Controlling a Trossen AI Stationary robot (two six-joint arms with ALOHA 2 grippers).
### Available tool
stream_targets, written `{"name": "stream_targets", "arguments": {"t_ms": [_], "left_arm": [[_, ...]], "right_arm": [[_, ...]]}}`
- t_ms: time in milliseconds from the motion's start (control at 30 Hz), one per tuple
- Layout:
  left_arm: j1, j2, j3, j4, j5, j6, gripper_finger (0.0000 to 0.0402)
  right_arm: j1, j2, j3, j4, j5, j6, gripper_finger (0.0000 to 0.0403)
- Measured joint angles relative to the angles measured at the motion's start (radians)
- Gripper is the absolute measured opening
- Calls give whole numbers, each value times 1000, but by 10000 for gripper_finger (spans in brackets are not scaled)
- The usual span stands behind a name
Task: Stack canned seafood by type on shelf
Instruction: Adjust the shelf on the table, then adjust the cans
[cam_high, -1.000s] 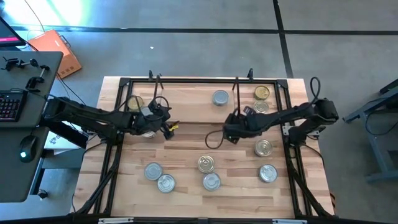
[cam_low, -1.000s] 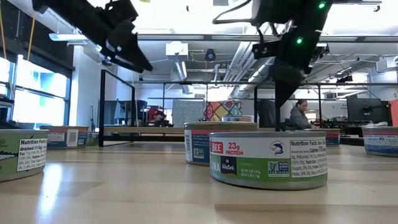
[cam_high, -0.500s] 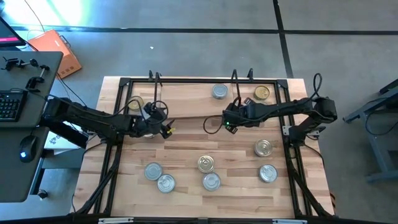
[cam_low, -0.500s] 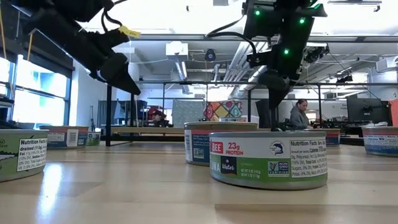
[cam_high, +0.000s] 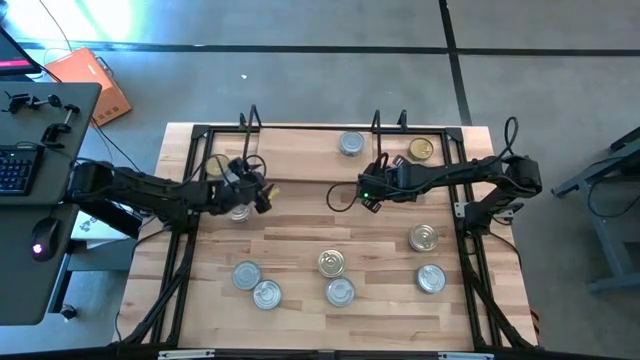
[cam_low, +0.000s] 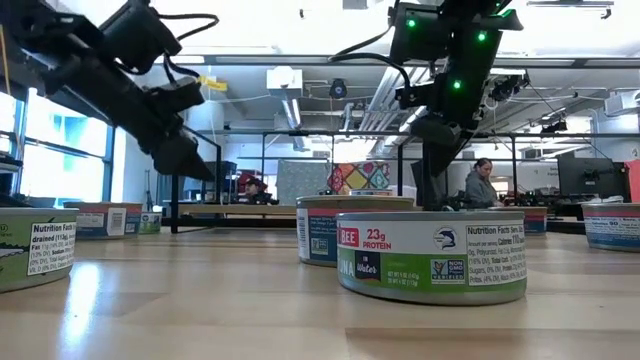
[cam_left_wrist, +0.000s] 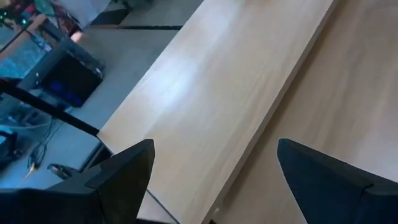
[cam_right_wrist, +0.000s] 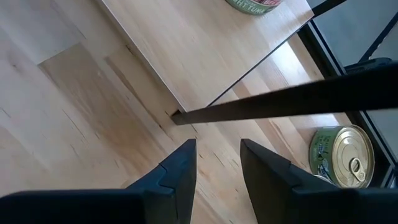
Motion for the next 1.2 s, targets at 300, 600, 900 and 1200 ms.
{"name": "stream_targets", "arguments": {"t_ms": [300, 600, 900, 1200], "left_arm": [[86, 0, -45, 160, 139, 89, 335], [85, 0, -45, 181, 143, 88, 335], [59, 0, -45, 240, 161, 78, 335], [-36, 0, -45, 334, 165, 85, 335]], "right_arm": [[-17, 0, 0, 0, 0, -12, 117], [-57, 0, 0, -1, 29, -44, 117], [-71, 0, 12, -8, 29, -89, 117], [-4, 0, 99, -144, 19, -43, 117]]}}
